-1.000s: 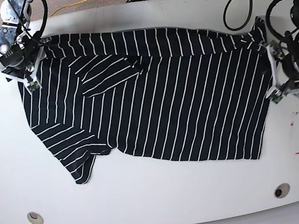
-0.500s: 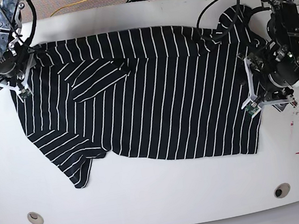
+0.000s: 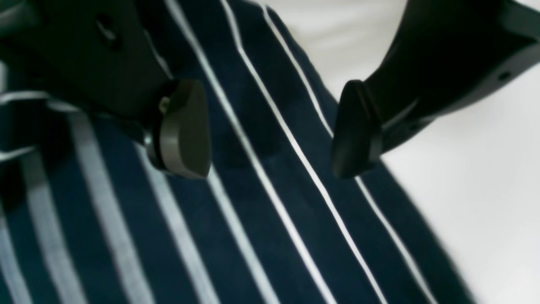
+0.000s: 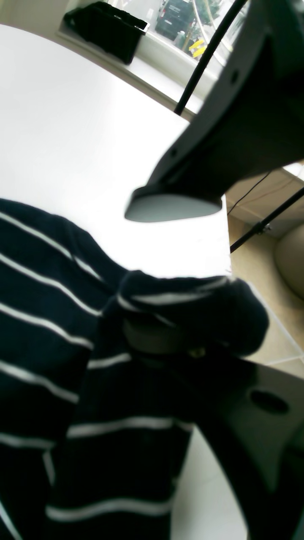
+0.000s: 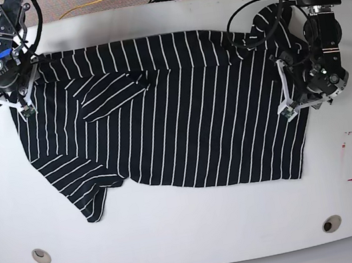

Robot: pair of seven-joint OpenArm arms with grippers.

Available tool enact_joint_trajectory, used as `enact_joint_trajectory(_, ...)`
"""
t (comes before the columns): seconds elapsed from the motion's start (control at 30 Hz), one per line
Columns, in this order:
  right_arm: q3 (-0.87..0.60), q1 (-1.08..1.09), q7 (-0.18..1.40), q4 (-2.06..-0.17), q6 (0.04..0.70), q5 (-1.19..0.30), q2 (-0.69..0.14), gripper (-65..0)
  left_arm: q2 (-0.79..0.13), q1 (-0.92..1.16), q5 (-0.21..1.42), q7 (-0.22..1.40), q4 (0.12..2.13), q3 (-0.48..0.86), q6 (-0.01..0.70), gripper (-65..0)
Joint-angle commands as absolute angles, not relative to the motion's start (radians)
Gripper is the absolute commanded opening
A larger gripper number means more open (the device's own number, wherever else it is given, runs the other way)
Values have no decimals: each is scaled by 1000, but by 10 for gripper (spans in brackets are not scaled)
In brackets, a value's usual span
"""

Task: Layout the t-shirt on the table in an organized manner, then fold the t-shirt properly
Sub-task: 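Release the left gripper and move it onto the shirt body, then pinch the bunched fabric with the left gripper and pull it outward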

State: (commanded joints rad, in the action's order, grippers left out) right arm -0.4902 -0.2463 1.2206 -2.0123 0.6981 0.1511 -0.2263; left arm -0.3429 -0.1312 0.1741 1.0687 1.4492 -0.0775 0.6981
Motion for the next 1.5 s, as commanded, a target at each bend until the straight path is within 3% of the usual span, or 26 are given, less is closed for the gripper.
enact_joint_trajectory(0.57,-492,-228,1219,-2014,698,151,-217,-328,-295,-254,173,978,1277,-108,698,-242)
enact_joint_trajectory(1.1,-493,-213,1218,-2017,698,151,-182,-328,-406,-263,179,1029,1353,-104,698,-242)
enact_joint_trajectory(1.37,-490,-213,1214,-2017,698,151,-177,-328,-397,-252,182,1171,1606,74,698,-237)
enact_joint_trajectory(1.5,-489,-199,1214,-2017,698,151,-176,-328,-338,-231,188,1257,1719,185,698,-237)
